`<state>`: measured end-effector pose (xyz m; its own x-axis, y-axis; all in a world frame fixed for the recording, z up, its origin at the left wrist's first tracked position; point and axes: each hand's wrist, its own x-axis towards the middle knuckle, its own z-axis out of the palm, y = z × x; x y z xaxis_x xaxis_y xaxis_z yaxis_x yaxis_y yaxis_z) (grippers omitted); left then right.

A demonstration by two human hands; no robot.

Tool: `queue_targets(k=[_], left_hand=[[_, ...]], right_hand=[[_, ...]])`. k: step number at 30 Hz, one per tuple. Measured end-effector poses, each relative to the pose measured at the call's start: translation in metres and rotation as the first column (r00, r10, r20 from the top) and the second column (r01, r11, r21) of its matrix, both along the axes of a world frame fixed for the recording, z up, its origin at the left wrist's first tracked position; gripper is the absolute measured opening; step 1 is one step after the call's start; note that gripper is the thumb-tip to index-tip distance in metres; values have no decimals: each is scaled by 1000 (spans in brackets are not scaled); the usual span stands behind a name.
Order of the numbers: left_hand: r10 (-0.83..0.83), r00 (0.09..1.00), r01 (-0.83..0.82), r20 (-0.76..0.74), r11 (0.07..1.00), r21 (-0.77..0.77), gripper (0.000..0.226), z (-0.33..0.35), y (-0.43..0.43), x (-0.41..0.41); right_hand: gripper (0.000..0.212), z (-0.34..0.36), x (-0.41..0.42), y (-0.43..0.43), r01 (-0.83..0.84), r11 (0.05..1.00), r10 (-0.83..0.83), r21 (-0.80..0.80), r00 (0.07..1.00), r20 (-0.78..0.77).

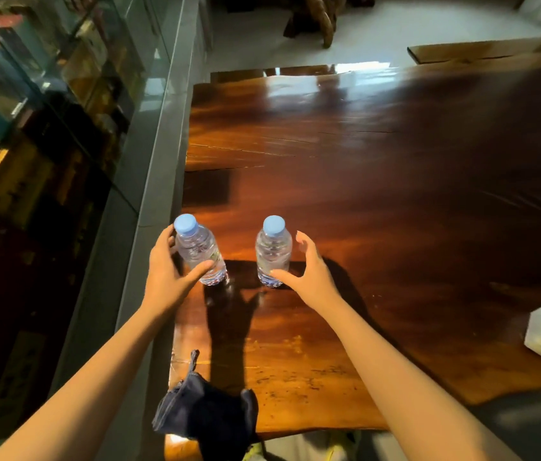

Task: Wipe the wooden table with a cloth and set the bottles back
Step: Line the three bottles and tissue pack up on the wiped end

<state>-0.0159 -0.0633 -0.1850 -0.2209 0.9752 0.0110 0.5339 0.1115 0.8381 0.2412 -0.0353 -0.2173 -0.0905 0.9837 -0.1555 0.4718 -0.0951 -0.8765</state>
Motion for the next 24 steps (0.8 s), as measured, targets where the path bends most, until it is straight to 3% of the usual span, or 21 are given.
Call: queue_targets(k=[3, 5, 9, 13, 17, 21, 24], left_hand=[[269, 959, -262, -87, 961, 86, 45, -2, -42, 35], [260, 960, -255, -103, 965, 54, 36, -5, -65, 72], [-5, 989, 11, -148, 999, 45, 30, -4, -75, 169], [-319, 932, 335, -172, 939, 78, 35, 8, -53, 278], [-556, 798, 580, -232, 813, 45, 52, 9, -31, 383], [-754, 566, 796, -335, 605, -16, 67, -4, -22, 478], [-842, 374, 887, -390, 447, -113, 84, -20, -19, 536]], right_hand=[[91, -1, 43, -9, 75, 997, -75, 7, 995, 70], [90, 0, 84, -17, 144, 990, -144, 11, 985, 98], [84, 5, 182, -40, 331, 943, -330, 20, 929, 168], [78, 12, 282, -74, 483, 872, -488, 84, 843, 227], [73, 20, 367, -106, 644, 746, -665, 168, 711, 228], [66, 24, 439, -126, 762, 612, -791, 210, 588, 170], [65, 21, 478, -129, 794, 562, -827, 233, 538, 162]])
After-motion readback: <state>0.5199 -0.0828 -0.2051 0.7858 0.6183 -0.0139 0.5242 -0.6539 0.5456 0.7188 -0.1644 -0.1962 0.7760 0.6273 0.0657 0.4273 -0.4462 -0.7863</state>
